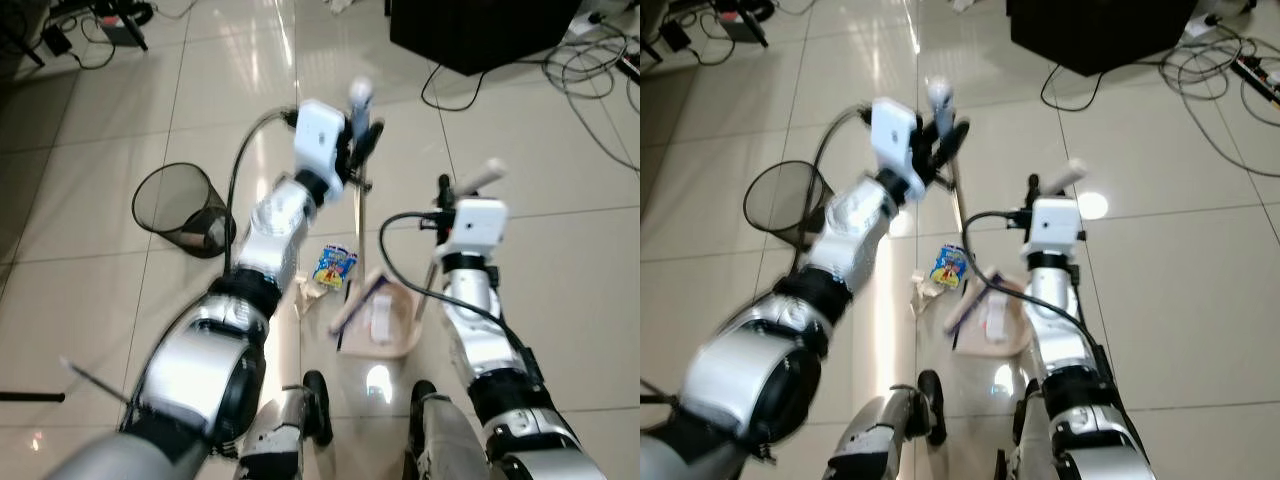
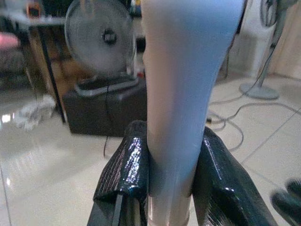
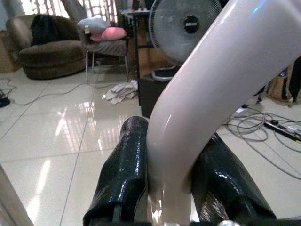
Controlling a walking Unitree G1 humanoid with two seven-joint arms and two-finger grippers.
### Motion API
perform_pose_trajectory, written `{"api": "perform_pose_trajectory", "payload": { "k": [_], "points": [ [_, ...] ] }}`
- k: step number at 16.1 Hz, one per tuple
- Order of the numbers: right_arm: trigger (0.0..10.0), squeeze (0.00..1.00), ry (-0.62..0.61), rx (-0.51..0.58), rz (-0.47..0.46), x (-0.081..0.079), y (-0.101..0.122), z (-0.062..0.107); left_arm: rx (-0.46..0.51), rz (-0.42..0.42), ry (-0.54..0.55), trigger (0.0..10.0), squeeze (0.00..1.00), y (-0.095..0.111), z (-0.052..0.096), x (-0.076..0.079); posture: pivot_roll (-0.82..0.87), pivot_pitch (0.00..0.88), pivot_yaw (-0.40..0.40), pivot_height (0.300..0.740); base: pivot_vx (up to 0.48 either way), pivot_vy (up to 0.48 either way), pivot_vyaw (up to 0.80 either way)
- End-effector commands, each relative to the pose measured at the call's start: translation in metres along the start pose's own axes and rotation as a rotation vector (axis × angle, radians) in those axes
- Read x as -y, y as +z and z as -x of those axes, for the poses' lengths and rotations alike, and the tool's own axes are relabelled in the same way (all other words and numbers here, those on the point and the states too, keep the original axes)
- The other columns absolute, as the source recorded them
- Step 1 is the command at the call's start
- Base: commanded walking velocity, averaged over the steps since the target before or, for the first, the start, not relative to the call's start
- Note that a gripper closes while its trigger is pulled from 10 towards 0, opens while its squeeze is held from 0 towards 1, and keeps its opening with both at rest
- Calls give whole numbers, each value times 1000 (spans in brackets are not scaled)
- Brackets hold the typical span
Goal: Sweep floor
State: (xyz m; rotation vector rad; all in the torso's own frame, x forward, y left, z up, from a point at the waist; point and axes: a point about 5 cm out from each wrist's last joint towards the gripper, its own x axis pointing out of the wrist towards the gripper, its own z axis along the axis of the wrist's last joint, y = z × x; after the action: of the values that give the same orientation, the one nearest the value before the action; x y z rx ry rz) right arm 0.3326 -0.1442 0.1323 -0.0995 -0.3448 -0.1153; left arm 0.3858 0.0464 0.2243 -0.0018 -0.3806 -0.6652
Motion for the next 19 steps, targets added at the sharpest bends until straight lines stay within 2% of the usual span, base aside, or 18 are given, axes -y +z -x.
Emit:
{"api": "perform_pose_trajectory", "payload": {
  "k": [1,3,4,6,8,10,12,14,15,16,18,19],
  "points": [
    [10000,0,-29,21,-61,3,8,0,41,-18,8,10000,0,17,-2,-17,21,202,138,740,0,0,0],
    [10000,0,-52,41,-95,10,16,-1,48,-68,38,10000,0,29,3,-38,19,179,141,740,0,0,0],
    [10000,0,-62,73,-116,15,26,-4,40,-125,65,10000,0,35,9,-54,19,167,144,740,0,0,0],
    [10000,0,-68,108,-130,21,41,-10,22,-175,92,10000,0,40,19,-71,19,168,143,740,0,0,0],
    [10000,0,-74,99,-155,36,62,-18,-6,-201,228,10000,0,39,54,-105,0,135,137,740,0,0,0],
    [10000,0,-89,105,-152,46,73,-18,-10,-144,333,10000,0,31,83,-118,-9,109,127,740,0,0,0],
    [10000,0,-104,119,-168,52,83,-16,-12,-118,373,10000,0,20,103,-116,-13,88,115,740,0,0,0],
    [10000,0,-89,106,-196,57,100,-18,-137,-65,414,10000,0,-15,137,-98,-26,67,94,740,0,0,0],
    [10000,0,-74,107,-208,58,108,-19,-182,-57,436,10000,0,-27,150,-90,-29,60,88,740,0,0,0],
    [10000,0,-65,109,-224,57,113,-22,-221,-77,458,10000,0,-35,160,-87,-31,58,86,740,0,0,0],
    [10000,0,-53,119,-304,56,128,-23,-289,-56,501,10000,0,-48,184,-72,-39,52,82,740,0,0,0],
    [10000,0,-50,131,-339,57,133,-24,-289,-56,514,10000,0,-49,189,-68,-41,50,82,740,0,0,0]
  ]
}}
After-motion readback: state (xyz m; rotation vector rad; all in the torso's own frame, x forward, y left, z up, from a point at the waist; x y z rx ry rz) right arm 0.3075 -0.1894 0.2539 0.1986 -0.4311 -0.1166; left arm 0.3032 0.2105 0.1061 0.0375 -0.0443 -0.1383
